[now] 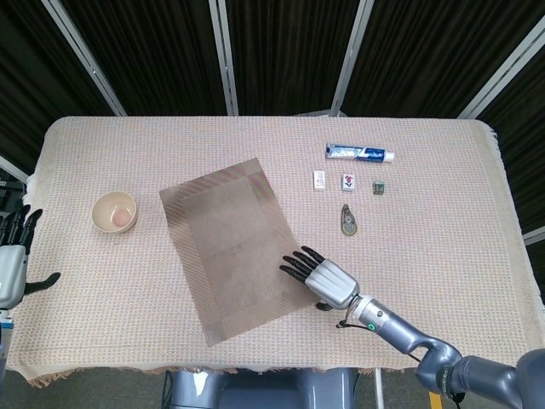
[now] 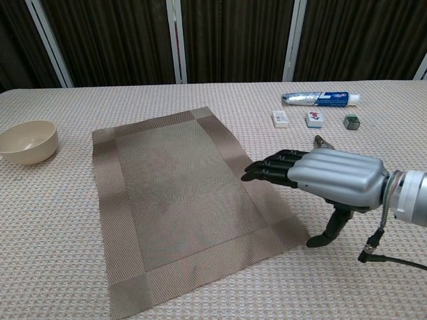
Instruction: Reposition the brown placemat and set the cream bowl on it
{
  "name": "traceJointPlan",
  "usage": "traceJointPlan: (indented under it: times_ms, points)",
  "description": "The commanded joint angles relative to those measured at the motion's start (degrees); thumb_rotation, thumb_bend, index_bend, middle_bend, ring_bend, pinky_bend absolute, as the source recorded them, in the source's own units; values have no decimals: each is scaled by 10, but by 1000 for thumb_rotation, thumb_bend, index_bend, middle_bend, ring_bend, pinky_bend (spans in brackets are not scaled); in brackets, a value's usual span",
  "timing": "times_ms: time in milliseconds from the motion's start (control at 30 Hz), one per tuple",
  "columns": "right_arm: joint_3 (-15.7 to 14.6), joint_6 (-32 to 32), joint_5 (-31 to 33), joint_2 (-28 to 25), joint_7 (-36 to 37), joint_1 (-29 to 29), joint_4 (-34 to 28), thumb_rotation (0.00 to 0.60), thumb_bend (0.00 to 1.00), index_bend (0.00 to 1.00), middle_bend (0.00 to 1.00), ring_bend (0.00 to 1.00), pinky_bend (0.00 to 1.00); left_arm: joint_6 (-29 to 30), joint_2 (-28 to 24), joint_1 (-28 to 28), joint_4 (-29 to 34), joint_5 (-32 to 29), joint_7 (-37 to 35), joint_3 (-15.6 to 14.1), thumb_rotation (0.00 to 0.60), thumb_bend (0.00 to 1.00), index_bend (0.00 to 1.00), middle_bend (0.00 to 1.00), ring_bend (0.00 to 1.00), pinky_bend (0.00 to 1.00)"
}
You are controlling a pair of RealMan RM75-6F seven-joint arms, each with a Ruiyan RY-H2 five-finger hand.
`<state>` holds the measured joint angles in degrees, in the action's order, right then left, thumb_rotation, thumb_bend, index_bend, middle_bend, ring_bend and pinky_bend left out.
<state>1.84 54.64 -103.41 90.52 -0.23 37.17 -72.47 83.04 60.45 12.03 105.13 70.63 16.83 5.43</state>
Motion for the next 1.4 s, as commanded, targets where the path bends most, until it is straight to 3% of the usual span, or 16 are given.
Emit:
traceJointPlan:
  times_ms: [33,567,1033,1200,1400]
  points:
    - [-3,-5,3,6,-7,4,6,600,0,0,0,0,0,-3,1,1,-3,-1,-2,1,600,0,0,0,0,0]
    - [-18,14,12,41,-28,11,45,600,0,10,0,0,0,-11,-3,-2,-3,-2,-20,7,600,0,0,0,0,0]
    - [3,58,30,68,-19,21,80,600,34,54,0,0,0,-22,-4,-2,-6,1,-32,8,600,0,0,0,0,0]
    - [-12,60,19,74,-24,25,106,600,40,67,0,0,0,-21,-3,-3,-5,4,-32,8,600,0,0,0,0,0]
    - [-39,84,-10,92,-25,28,168,600,137,97,0,0,0,-23,-2,-3,-5,6,-29,8,600,0,0,0,0,0]
